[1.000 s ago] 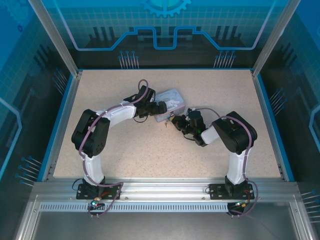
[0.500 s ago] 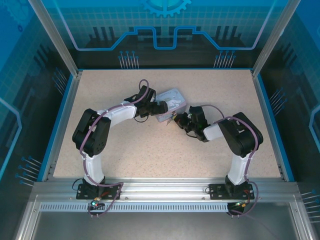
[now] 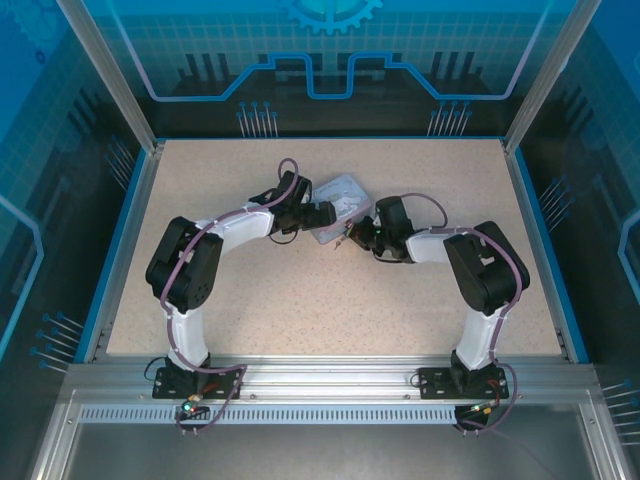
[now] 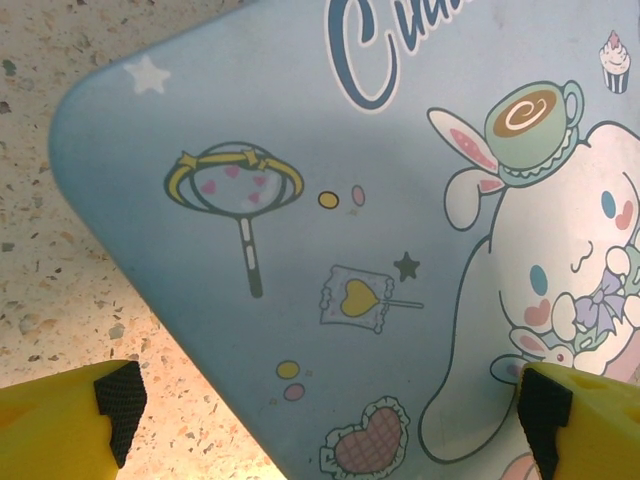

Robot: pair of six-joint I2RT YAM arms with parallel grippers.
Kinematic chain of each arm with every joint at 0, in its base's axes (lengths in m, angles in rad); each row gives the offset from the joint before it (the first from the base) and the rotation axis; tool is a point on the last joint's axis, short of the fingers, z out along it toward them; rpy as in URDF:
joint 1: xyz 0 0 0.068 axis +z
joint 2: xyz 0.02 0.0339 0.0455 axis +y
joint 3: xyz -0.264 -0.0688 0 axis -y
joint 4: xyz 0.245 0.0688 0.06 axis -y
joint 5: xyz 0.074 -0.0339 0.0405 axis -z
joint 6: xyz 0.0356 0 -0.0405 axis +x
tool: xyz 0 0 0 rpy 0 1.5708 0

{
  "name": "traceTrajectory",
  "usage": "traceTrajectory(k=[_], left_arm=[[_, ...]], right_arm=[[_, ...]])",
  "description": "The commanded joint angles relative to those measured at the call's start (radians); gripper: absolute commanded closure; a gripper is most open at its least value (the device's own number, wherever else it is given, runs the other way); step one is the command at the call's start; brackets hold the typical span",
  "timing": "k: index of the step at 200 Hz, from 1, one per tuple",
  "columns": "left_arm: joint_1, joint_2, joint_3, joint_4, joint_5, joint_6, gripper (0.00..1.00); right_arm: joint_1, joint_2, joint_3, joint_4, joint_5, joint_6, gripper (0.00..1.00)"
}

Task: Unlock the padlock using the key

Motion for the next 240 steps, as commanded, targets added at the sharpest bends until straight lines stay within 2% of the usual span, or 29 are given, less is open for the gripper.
traceTrajectory(k=[1, 48, 87, 115, 158, 240], left_arm=[[0.011, 0.079, -0.041, -0.177, -0.064, 0.021, 0.05], [0.011, 0.083, -0.041, -0.178, -0.062, 0.021, 0.06], [0.011, 0.088, -0.044, -0.176, -0.059, 0.019, 0.06], [0.012, 0.091, -0.049, -0.173, -0.059, 0.018, 0.06], [0.011, 0.091, -0.053, -0.167, -0.056, 0.017, 0.07], [0.011, 0.048, -0.058, -0.153, -0.029, 0.011, 0.02]], right_arm=[[-0.033, -0.015, 0.023, -0.195, 0.052, -0.052, 1.0], [-0.058, -0.03, -0.002, -0.111, 0.022, -0.026, 1.0], [-0.096, -0.03, -0.138, 0.2, -0.013, 0.084, 1.0], [-0.112, -0.015, -0.165, 0.291, -0.034, 0.121, 1.0], [-0.122, -0.058, -0.091, 0.081, -0.036, 0.025, 1.0], [-0.202, -0.204, -0.207, 0.032, -0.057, -0.01, 1.0]])
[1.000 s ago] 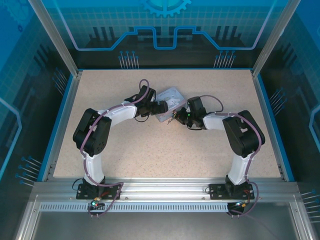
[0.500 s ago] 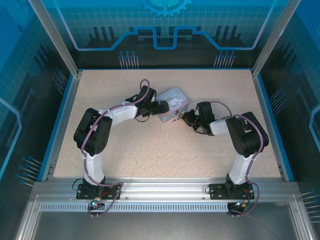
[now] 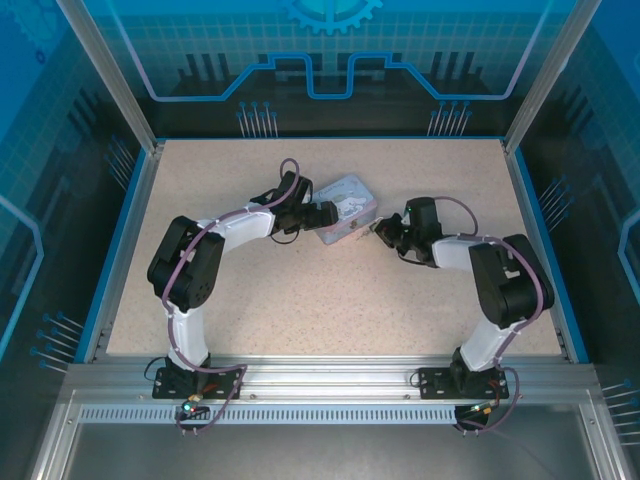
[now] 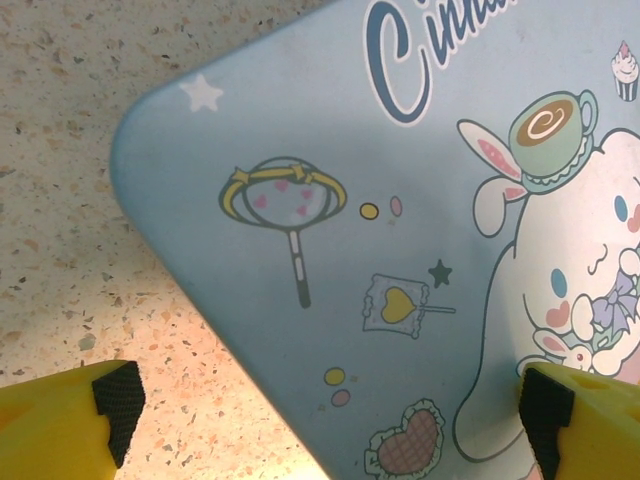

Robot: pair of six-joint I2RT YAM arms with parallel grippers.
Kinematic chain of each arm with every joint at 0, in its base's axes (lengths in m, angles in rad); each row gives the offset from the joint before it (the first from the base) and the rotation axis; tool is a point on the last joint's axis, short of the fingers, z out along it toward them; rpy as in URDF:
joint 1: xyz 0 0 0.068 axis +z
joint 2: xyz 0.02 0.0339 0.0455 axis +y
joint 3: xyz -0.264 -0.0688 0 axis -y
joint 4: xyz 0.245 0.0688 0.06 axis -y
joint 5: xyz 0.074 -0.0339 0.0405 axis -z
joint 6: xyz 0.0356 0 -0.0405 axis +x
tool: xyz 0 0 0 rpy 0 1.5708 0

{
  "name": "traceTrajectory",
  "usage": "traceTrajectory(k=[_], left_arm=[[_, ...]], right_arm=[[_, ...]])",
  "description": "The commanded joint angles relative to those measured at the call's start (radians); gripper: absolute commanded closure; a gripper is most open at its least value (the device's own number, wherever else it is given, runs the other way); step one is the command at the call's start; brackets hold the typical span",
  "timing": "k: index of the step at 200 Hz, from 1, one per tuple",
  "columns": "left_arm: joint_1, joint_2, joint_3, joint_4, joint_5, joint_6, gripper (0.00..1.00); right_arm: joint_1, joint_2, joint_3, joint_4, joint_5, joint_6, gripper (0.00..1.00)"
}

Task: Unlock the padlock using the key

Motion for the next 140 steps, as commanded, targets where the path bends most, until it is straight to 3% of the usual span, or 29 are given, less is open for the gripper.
traceTrajectory(k=[1, 77, 140], left_arm=[[0.013, 0.036, -0.059, -0.177, -0.054, 0.011, 0.01], [0.012, -0.097, -0.08, -0.169, -0.013, 0.003, 0.01], [0.012, -0.234, -0.105, -0.202, 0.001, -0.005, 0.01]], right_arm=[[-0.032, -0.048, -0.046, -0.037, -0.007, -0.028, 1.0], [-0.117, -0.158, -0.186, -0.058, -0.057, -0.063, 1.0], [-0.25, -0.257, -0.287, -0.146, -0.125, -0.123, 1.0]])
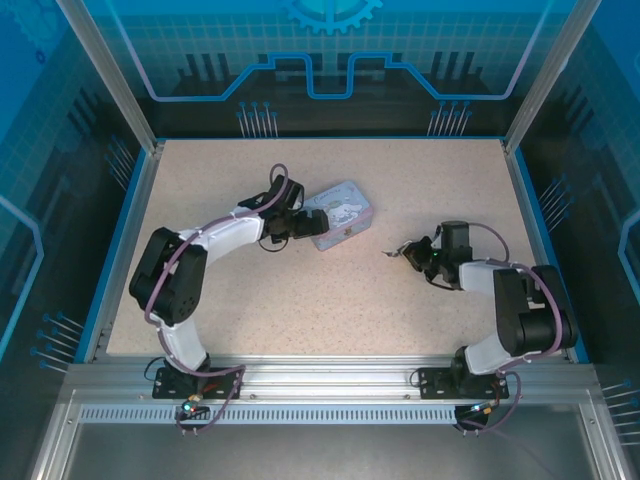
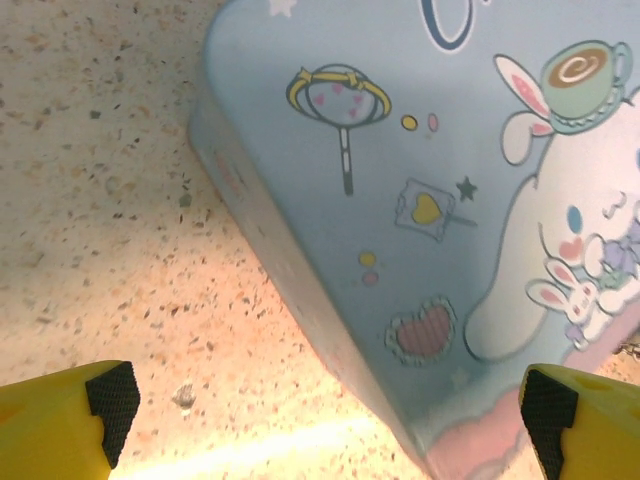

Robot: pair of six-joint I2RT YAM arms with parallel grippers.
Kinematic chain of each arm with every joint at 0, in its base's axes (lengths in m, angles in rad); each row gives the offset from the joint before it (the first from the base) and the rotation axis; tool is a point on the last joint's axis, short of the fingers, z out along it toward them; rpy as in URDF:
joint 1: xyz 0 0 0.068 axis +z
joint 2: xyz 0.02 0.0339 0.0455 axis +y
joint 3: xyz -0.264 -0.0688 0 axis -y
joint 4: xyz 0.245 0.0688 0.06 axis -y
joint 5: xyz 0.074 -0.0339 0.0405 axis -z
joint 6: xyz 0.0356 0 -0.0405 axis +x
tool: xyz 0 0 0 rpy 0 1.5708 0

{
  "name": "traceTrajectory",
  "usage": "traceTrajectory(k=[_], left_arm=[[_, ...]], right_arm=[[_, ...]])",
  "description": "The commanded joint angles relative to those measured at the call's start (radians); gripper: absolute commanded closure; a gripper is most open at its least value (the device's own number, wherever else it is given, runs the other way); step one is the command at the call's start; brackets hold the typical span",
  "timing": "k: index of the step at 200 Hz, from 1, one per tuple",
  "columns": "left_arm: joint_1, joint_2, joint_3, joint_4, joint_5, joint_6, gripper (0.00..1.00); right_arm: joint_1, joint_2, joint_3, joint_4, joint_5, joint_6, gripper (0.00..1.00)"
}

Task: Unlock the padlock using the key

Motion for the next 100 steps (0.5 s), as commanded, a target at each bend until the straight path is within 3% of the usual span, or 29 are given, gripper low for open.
traceTrajectory(k=[1, 29, 70, 100], left_arm=[[0.008, -0.078, -0.024, -0.051, 0.004, -0.005, 0.01], [0.008, -0.13, -0.042, -0.06, 0.006, -0.007, 0.01], [0.008, -0.207, -0.055, -0.088, -0.014, -0.006, 0.01], [0.009, -0.283, -0.061, -0.115, -0.043, 0.003, 0.01]], right_arm=[[-0.056, -0.06, -0.039, -0.063, -0.051, -0.051, 1.0], [-0.129, -0.135, -0.064, -0.153, -0.071, -0.093, 0.97], [-0.25, -0.28, -0.079, -0.314, -0.096, -0.146, 0.39], [-0.325, -0.417, -0.056, -0.451, -0.102, -0.177, 0.21]])
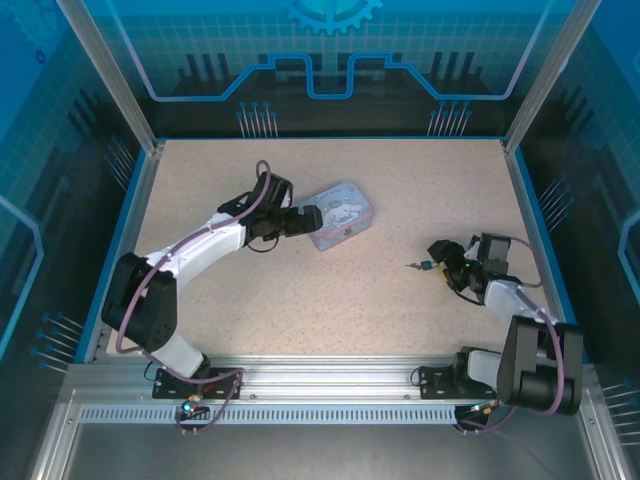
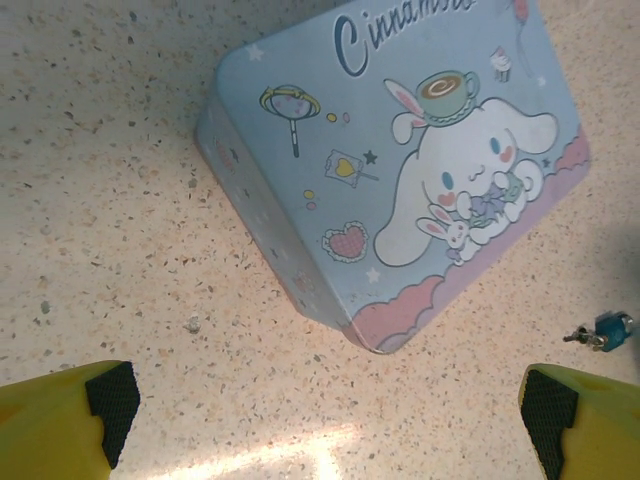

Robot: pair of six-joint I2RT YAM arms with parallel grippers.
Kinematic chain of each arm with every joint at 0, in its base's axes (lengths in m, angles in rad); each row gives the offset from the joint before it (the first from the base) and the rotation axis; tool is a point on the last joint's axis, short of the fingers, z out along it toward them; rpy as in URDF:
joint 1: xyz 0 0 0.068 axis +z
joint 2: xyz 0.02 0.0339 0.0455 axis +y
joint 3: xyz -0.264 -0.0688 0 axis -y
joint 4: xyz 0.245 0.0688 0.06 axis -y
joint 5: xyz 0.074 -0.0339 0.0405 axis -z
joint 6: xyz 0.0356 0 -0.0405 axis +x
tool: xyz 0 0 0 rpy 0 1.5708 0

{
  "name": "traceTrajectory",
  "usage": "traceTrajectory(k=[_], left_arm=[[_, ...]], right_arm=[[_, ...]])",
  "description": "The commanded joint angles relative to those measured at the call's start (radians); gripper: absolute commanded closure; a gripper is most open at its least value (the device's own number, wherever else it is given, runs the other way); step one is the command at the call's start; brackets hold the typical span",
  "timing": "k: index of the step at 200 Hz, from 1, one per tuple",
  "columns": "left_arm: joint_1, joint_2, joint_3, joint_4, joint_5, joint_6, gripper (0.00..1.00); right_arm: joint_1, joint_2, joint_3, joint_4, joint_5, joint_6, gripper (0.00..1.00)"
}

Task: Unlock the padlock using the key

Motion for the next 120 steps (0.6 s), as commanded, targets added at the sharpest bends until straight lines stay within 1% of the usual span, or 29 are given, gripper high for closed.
traceTrajectory(k=[1, 16, 23, 26, 30, 53, 82, 99, 120], left_arm=[[0.01, -0.083, -0.018, -0.049, -0.036, 0.003, 0.01], [0.014, -0.124, -0.021, -0.062, -0.056, 0.007, 0.01], [0.016, -0.143, -0.022, -0.067, -0.068, 0.013, 0.01], [0.017, -0.152, -0.023, -0.071, -0.076, 0.014, 0.01], [0.019, -0.162, -0.024, -0.077, -0.089, 0.017, 0.01], [0.026, -0.229, -0.045, -0.086, -0.187, 0.045, 0.01], [0.047, -0.312, -0.116, -0.033, -0.332, 0.089, 0.01], [0.05, -0.368, -0.212, 0.073, -0.427, 0.163, 0.01], [0.052, -0.451, -0.368, 0.267, -0.554, 0.254, 0.01]], right_arm=[[-0.053, -0.095, 0.013, -0.171, -0.028, -0.046, 0.21], [-0.072, -0.156, 0.039, -0.225, -0.025, -0.059, 0.13], [-0.076, -0.178, 0.058, -0.252, -0.015, -0.067, 0.11], [-0.076, -0.187, 0.067, -0.265, -0.009, -0.07, 0.08], [-0.076, -0.197, 0.08, -0.279, -0.005, -0.078, 0.06], [-0.072, -0.217, 0.171, -0.356, 0.045, -0.13, 0.02], [-0.059, -0.169, 0.275, -0.403, 0.146, -0.19, 0.0], [-0.024, -0.137, 0.304, -0.402, 0.288, -0.202, 0.0], [0.073, -0.141, 0.258, -0.297, 0.574, -0.245, 0.0]])
